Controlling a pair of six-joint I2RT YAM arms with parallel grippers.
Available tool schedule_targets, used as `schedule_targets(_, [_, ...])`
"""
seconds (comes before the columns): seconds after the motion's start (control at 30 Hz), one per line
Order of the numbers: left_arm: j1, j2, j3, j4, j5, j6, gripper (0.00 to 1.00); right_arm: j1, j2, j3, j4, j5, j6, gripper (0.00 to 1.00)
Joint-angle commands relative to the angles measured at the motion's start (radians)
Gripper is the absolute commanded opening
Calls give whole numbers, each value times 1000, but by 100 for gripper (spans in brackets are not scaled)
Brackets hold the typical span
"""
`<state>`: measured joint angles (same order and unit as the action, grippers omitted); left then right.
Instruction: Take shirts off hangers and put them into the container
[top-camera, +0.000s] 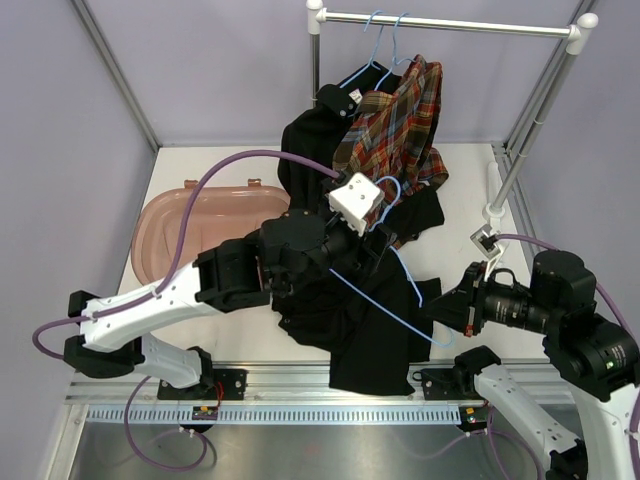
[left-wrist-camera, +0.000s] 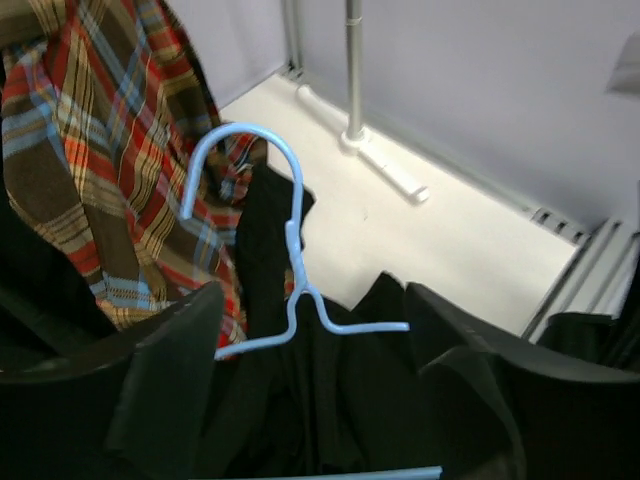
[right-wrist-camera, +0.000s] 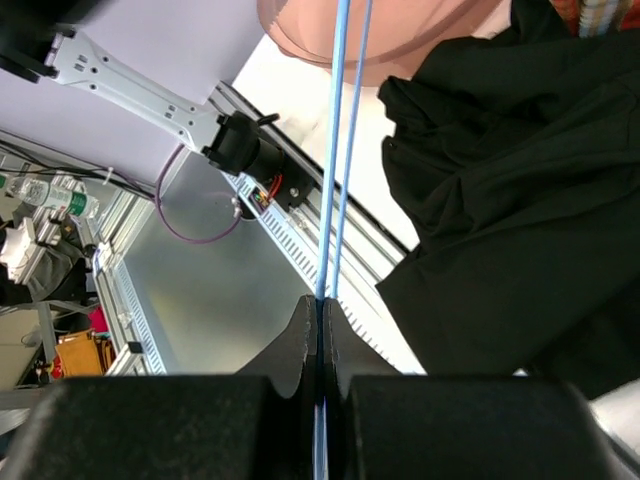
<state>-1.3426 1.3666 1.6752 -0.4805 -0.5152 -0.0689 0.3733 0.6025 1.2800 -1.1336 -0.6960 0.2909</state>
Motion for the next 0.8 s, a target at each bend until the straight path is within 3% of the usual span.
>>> schedule_targets(0.0, [-3,-89,29,129,78,17,81,6,-15,65,-28,32,-1,0])
schedule_targets(0.07, [-26,-127,66,145,80,24,92,4,-20,91,-54,90,16,0])
schedule_targets(0.23, [-35,-202,112,79,23,-15,92,4,-23,280,-159,264,53,0])
schedule_targets(0.43, [-33,-258,31,-67,-276,-80,91,4,71,530,-325,671,94,0])
schedule_targets(0.6, [-33,-233,-40,-130,-396,-115,91,4,154,544,-275,907,102,0])
schedule_targets(0.77, [-32,-251,-126,-104,-395,-132,91,4,296,532,-145,961,80,0])
